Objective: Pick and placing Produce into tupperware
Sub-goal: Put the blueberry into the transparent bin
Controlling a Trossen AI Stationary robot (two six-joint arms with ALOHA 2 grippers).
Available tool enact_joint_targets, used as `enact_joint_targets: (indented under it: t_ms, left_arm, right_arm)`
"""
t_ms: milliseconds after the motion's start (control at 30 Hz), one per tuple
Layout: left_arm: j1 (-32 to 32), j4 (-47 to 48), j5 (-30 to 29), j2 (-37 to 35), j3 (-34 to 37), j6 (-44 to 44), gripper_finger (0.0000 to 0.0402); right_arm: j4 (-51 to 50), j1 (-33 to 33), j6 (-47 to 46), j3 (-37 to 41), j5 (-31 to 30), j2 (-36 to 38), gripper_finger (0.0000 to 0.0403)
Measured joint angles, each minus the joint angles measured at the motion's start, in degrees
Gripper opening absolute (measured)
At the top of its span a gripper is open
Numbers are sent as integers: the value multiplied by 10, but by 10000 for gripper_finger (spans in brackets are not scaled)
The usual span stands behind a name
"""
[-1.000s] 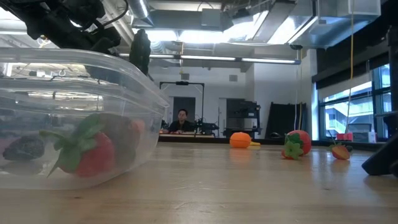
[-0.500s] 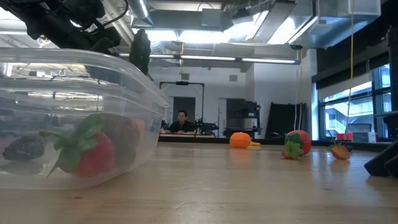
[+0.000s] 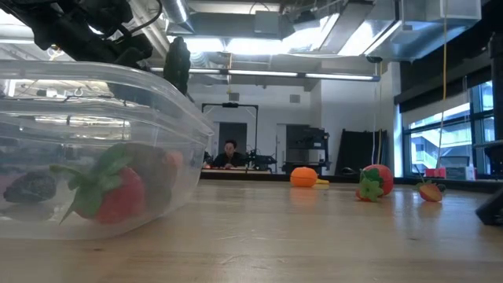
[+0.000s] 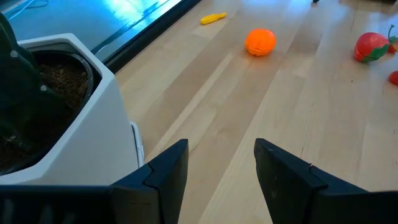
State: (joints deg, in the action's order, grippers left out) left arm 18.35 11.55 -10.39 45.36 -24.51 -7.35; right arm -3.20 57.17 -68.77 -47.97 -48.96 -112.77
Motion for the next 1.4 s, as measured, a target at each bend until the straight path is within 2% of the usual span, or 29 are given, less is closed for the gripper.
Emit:
enact_joint_targets:
  t_ms: [200, 533, 667, 867, 933, 1000, 1133, 1267, 1400]
  left_arm:
    - [0, 0, 0, 0, 0, 0, 176]
    - [0, 0, 0, 0, 0, 0, 176]
    - [0, 0, 0, 0, 0, 0, 176]
    - [0, 0, 0, 0, 0, 0, 176]
    - [0, 0, 0, 0, 0, 0, 176]
    - [0, 0, 0, 0, 0, 0, 176]
    - [0, 0, 0, 0, 0, 0, 176]
    - [0, 0, 0, 0, 0, 0, 176]
    - [0, -1, 0, 0, 0, 0, 176]
  right_arm:
    - [-7, 0, -17, 0, 4, 0, 170]
    - [-16, -3, -20, 0, 3, 0, 84]
    - [-16, -7, -62, 0, 0, 3, 61]
    - [-17, -49, -81, 3, 41, 74, 58]
    - [-10, -78, -29, -2, 40, 124, 57]
    - [-12, -116, 66, -15, 45, 169, 57]
    - [-12, -207, 271, -81, 135, 237, 56]
    - [-52, -302, 388, -177, 249, 243, 56]
    - [-120, -360, 490, -288, 299, 197, 55]
